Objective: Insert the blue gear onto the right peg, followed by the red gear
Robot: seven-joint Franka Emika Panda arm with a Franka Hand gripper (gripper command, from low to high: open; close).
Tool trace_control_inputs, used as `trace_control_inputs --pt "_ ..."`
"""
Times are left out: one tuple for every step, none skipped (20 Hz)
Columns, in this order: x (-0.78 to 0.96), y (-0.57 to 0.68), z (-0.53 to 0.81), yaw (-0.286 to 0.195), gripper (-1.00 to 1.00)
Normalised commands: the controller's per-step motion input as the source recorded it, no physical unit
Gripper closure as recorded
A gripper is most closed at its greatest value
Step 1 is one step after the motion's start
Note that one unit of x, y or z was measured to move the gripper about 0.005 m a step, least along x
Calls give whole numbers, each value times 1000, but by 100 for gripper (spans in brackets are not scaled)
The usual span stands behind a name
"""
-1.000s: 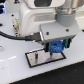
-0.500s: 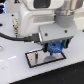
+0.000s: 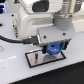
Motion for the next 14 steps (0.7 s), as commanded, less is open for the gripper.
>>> trace_control_inputs --pt "12 -87 -31 0 100" --pt "-18 -110 -6 0 100" --pt "49 -76 59 0 100" --pt "87 -87 -18 0 100" --pt "78 -187 -12 0 100" --pt "48 -83 -11 0 100" --pt "57 -74 -145 0 100" --pt "93 -16 77 0 100" --pt "-9 -33 94 0 100" --pt "36 -89 -86 0 100" --pt "18 -117 -232 0 100" --pt "34 -56 -286 0 100" --pt "82 -135 -212 0 100" --pt "159 -54 -292 0 100"
